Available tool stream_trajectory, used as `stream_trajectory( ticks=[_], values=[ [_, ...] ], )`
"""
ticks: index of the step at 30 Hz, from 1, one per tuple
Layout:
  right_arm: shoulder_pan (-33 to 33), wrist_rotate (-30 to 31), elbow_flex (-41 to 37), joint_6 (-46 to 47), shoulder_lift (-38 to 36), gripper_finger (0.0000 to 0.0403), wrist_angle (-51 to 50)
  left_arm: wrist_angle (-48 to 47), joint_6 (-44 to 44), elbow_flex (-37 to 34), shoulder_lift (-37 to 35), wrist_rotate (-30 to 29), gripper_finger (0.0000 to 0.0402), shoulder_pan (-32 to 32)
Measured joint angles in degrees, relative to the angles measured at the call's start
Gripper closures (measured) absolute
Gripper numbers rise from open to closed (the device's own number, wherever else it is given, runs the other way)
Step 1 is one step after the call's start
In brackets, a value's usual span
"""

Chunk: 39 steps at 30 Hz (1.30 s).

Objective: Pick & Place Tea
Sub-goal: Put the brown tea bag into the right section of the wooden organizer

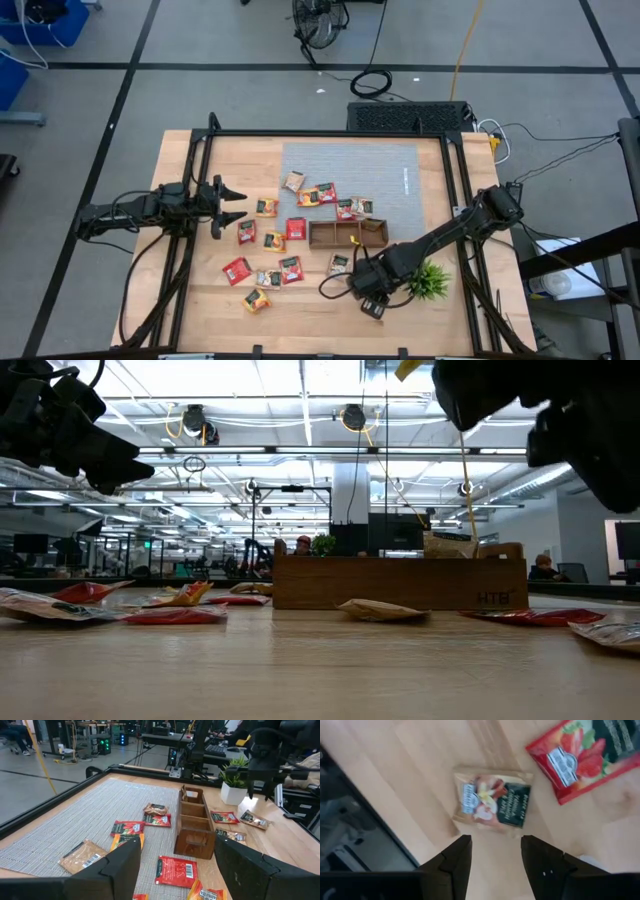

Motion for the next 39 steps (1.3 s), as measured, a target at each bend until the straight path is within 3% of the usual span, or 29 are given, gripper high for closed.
stream_trajectory(
  ticks=[11,21,30,39],
  values=[
    [1.2,0.3,8.5,6.3,8.4,0.0247,2.1,0.0,0.0,0.0,0.0,0.0,0.0149,0.0],
    [3.8,3.8,16.6,9.3,17.1,0.0247,-4.6,0.0,0.0,0.0,0.0,0.0,0.0149,0.0],
    [6.4,8.9,16.8,9.9,18.6,0.0247,-8.5,0.0,0.0,0.0,0.0,0.0,0.0149,0.0],
    [7.1,9.3,15.9,10.7,18.6,0.0247,-7.2,0.0,0.0,0.0,0.0,0.0,0.0149,0.0]
  ],
)
